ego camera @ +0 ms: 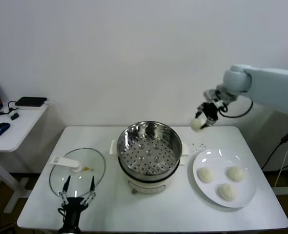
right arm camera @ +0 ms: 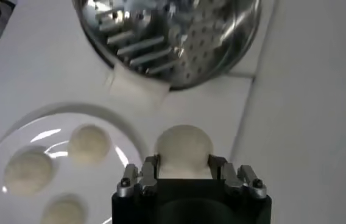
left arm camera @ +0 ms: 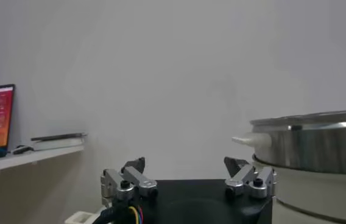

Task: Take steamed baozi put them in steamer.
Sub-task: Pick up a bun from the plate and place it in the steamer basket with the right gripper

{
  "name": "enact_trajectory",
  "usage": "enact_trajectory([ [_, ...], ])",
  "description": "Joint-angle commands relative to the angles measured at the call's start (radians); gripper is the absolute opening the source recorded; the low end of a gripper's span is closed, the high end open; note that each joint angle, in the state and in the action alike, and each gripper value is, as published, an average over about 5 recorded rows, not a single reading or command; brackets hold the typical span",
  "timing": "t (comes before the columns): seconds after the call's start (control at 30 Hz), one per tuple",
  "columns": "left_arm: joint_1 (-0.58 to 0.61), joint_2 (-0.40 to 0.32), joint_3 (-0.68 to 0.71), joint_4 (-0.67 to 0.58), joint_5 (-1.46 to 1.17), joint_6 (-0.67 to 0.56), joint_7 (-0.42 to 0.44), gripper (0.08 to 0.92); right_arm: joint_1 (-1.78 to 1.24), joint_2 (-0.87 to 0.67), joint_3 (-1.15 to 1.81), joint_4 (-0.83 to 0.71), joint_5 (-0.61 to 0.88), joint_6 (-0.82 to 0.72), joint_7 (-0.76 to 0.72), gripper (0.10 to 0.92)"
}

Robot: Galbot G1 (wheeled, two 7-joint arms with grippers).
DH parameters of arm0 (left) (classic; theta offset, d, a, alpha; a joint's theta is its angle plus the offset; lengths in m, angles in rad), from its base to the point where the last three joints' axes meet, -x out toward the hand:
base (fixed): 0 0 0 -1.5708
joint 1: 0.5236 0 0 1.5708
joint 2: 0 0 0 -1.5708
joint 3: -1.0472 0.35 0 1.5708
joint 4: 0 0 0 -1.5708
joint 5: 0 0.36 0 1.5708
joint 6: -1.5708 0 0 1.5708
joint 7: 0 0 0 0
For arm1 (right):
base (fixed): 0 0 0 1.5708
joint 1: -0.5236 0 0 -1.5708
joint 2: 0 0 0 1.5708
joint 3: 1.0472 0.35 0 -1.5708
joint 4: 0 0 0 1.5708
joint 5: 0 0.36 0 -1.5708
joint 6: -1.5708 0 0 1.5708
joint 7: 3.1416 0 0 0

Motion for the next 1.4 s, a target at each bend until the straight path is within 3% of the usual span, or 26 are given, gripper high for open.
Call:
enact_trajectory([
  [0.03, 0.000, 0.000, -0.001, 0.002, -0.001, -0.001, -0.007, 0.823, 0.099, 0.219, -0.011, 0.037, 0.010, 0.359, 0.054, 0.581],
  [0.27, -0.001, 0.001, -0.014, 0.011, -0.003, -0.004, -0.020, 0.823, -0.082, 0.332, -0.003, -0.029, -0.254, 0.563, 0.209, 0.586],
  [0.53, -0.001, -0.004, -0.021, 0.008, -0.002, -0.001, -0.020, 0.823, -0.279, 0.418, 0.033, -0.287, -0.489, 0.724, 0.268, 0.577],
  [0.8, -0.003, -0.006, -0.025, 0.023, -0.002, -0.008, -0.021, 0.823, -0.367, 0.481, 0.042, -0.487, -0.544, 0.780, 0.279, 0.577],
  [1.27, -0.008, -0.007, -0.030, 0.031, -0.004, -0.015, -0.023, 0.823, -0.411, 0.518, 0.048, -0.550, -0.550, 0.780, 0.281, 0.581],
  [1.4, -0.007, -0.007, -0.030, 0.028, -0.005, -0.014, -0.023, 0.823, -0.395, 0.518, 0.048, -0.550, -0.534, 0.780, 0.280, 0.626],
])
